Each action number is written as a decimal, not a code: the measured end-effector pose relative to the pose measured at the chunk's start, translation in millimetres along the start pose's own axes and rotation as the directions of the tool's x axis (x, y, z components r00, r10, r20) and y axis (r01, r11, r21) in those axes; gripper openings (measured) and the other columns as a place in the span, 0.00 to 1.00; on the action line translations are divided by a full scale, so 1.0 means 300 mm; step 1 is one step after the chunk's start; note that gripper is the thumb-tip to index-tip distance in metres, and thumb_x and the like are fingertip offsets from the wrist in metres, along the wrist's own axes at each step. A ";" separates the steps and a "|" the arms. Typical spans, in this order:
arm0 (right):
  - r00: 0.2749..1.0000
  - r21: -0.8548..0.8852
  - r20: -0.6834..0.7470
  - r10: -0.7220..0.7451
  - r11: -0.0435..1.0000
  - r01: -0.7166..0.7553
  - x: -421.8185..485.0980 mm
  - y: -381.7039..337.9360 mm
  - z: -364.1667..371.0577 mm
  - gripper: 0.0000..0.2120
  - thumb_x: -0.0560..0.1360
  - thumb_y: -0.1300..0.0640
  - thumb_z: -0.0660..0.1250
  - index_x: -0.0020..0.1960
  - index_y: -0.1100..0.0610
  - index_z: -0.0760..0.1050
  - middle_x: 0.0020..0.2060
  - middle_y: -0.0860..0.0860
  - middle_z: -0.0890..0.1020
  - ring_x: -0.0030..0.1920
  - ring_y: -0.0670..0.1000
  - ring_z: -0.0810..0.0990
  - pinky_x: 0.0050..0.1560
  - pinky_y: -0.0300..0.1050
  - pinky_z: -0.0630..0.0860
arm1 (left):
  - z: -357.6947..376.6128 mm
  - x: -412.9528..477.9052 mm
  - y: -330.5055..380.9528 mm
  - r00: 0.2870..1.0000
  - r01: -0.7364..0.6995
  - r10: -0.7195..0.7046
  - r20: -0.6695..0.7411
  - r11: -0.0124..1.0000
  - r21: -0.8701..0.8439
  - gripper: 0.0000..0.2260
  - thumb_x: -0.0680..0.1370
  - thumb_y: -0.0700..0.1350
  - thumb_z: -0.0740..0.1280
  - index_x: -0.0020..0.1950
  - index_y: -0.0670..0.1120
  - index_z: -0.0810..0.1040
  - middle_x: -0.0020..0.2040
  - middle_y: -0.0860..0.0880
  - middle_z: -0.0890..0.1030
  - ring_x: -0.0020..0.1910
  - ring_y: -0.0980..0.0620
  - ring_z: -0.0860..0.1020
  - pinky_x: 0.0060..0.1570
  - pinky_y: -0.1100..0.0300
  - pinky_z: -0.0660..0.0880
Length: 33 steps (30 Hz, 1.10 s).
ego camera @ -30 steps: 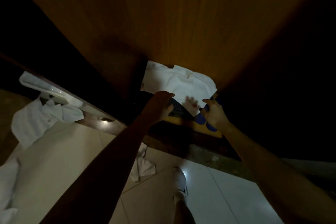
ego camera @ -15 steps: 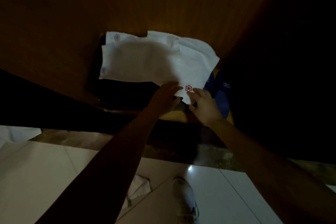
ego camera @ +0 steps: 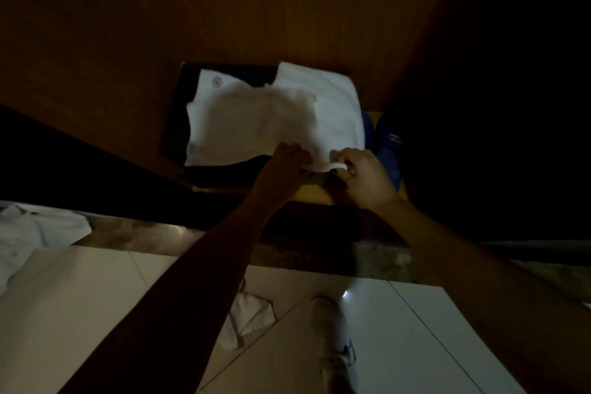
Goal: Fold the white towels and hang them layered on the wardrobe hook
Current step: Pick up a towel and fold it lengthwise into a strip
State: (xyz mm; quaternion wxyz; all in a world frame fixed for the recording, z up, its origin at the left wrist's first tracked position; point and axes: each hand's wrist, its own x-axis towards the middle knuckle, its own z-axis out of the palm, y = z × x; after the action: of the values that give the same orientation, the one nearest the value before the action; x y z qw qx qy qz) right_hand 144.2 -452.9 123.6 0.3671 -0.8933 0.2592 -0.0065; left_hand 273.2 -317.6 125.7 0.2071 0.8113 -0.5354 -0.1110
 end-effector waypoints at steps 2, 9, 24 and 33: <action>1.000 0.020 -0.011 -0.021 1.000 0.021 -0.047 -0.091 -0.099 0.03 0.78 0.65 0.64 0.49 0.66 0.74 0.42 0.60 0.76 0.47 0.60 0.74 0.41 0.51 0.65 | -0.098 -0.013 0.056 0.999 0.035 -0.035 -0.017 0.999 -0.010 0.08 0.75 0.37 0.67 0.47 0.32 0.81 0.45 0.35 0.80 0.49 0.39 0.74 0.49 0.53 0.66; 0.986 0.173 -0.157 -0.058 0.981 0.086 -0.171 -0.514 -0.562 0.03 0.80 0.63 0.63 0.49 0.62 0.74 0.35 0.52 0.78 0.36 0.50 0.76 0.37 0.49 0.68 | -0.657 0.016 0.329 0.994 0.061 -0.066 -0.081 0.996 -0.069 0.09 0.79 0.37 0.64 0.54 0.35 0.81 0.52 0.37 0.81 0.52 0.40 0.80 0.53 0.52 0.71; 0.969 0.356 -0.211 -0.133 0.912 0.202 -0.728 -1.375 -1.406 0.10 0.80 0.59 0.66 0.59 0.55 0.82 0.52 0.50 0.84 0.54 0.48 0.82 0.59 0.48 0.78 | -1.785 -0.258 1.004 0.982 0.068 -0.127 -0.141 0.928 -0.366 0.06 0.79 0.41 0.66 0.49 0.44 0.84 0.45 0.49 0.83 0.46 0.52 0.79 0.48 0.54 0.74; 0.928 0.300 -0.327 -0.177 0.912 0.279 -1.185 -1.568 -1.689 0.06 0.78 0.58 0.68 0.48 0.56 0.84 0.43 0.58 0.85 0.42 0.50 0.79 0.44 0.45 0.73 | -2.005 -0.459 1.397 0.991 -0.031 -0.055 -0.122 0.793 -0.608 0.06 0.79 0.41 0.67 0.44 0.48 0.83 0.40 0.51 0.82 0.41 0.56 0.80 0.44 0.61 0.78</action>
State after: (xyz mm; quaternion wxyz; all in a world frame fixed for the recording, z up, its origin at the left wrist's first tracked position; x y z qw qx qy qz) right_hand -50.1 -336.7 867.2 0.4704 -0.8294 0.1984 -0.2269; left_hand 114.7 -204.0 845.7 0.4917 0.7103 -0.4511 -0.2241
